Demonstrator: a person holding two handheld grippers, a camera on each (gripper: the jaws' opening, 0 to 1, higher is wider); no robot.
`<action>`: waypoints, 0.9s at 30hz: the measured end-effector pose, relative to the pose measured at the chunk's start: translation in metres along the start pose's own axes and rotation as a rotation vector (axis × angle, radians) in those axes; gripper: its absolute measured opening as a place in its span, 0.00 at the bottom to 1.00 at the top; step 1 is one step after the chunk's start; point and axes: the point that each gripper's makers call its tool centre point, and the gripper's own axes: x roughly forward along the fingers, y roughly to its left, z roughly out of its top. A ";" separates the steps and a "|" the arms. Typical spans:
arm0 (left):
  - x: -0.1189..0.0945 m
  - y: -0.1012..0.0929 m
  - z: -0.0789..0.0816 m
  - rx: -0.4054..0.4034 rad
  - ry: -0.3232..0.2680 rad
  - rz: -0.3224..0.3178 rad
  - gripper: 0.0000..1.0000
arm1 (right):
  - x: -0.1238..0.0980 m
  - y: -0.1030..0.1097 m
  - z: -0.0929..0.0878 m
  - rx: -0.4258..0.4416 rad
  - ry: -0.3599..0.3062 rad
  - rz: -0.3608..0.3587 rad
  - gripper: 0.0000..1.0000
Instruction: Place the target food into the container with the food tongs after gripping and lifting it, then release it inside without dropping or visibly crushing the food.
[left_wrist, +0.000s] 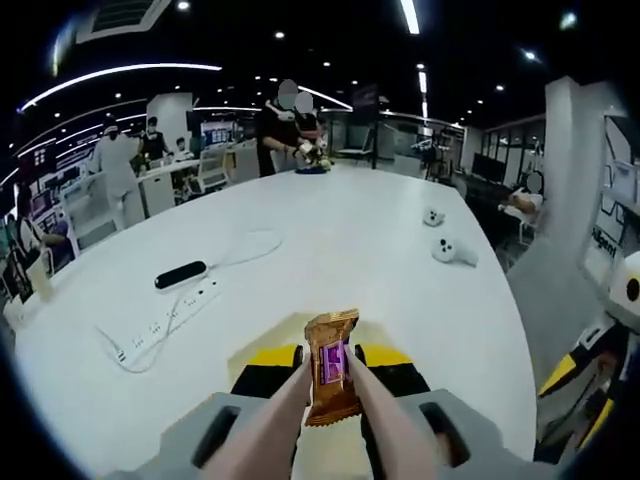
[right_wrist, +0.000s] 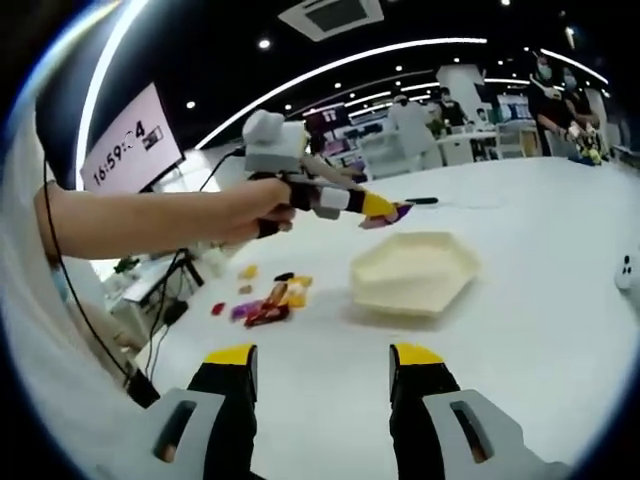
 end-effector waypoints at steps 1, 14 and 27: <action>0.002 -0.002 0.001 -0.003 0.000 -0.008 0.18 | -0.001 0.000 0.000 -0.001 0.001 -0.002 0.53; 0.011 -0.006 0.006 -0.004 -0.006 -0.004 0.19 | -0.005 -0.011 0.003 0.016 -0.016 -0.028 0.53; 0.012 -0.014 0.012 -0.091 -0.041 -0.050 0.25 | 0.000 -0.012 0.008 0.021 -0.032 -0.022 0.53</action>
